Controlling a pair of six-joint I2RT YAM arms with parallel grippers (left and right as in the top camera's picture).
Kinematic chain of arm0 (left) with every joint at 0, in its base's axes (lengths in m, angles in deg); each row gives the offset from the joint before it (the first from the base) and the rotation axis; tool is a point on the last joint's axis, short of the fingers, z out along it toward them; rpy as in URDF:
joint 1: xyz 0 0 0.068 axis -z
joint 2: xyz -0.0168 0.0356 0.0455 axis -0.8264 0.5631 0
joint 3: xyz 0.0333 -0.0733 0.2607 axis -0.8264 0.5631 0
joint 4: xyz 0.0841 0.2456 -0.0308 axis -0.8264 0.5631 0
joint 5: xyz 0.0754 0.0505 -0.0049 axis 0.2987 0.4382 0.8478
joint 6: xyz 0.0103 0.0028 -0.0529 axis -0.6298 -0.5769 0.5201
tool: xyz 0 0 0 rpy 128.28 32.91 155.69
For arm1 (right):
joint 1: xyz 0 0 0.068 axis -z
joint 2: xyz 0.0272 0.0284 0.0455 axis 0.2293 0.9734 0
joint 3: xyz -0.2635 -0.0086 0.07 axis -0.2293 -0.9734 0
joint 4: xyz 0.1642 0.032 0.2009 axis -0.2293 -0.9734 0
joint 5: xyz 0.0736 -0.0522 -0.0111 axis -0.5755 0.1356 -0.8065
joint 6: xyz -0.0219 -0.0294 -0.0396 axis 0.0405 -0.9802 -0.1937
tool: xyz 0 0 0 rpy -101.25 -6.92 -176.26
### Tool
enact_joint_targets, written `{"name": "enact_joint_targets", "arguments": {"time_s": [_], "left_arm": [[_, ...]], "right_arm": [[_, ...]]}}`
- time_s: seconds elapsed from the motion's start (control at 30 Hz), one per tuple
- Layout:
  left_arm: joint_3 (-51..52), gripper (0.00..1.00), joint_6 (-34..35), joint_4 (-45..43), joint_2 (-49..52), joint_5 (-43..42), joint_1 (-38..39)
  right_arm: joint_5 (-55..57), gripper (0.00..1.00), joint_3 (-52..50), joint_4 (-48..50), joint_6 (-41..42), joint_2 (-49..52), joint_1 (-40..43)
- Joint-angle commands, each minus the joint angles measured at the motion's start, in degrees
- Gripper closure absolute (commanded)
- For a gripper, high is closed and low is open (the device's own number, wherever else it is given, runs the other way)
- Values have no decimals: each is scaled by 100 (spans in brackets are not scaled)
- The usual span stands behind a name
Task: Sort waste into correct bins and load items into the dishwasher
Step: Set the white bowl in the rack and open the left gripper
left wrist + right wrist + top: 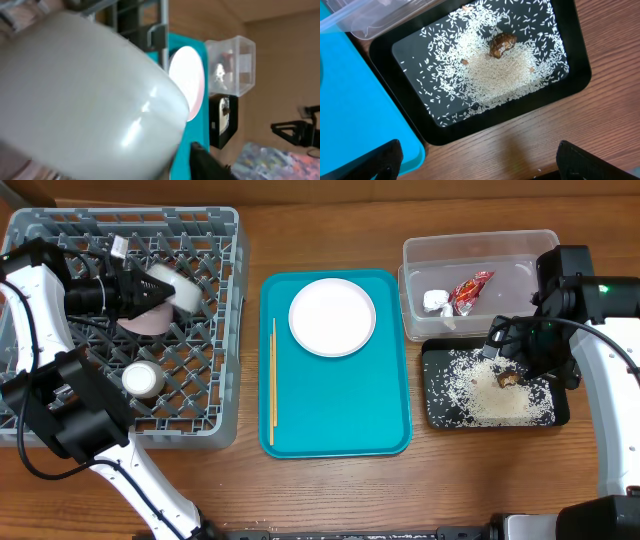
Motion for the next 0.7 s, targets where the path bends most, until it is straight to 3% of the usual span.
{"name": "enact_joint_targets", "arguments": {"time_s": [0.0, 0.13, 0.3, 0.4, 0.67], "left_arm": [[-13, 47, 247, 68, 61, 367, -149], [-44, 27, 372, 138, 22, 302, -223], [-46, 13, 365, 116, -378, 280, -216], [-46, 0, 365, 94, -804, 181, -142], [-46, 0, 645, 50, -2013, 981, 695]], "right_arm": [[37, 0, 136, 20, -13, -111, 11], [35, 0, 136, 24, -13, -111, 11], [37, 0, 136, 22, -13, -111, 11], [37, 0, 136, 24, -15, -111, 11], [37, 0, 136, 20, -13, -114, 11]]}}
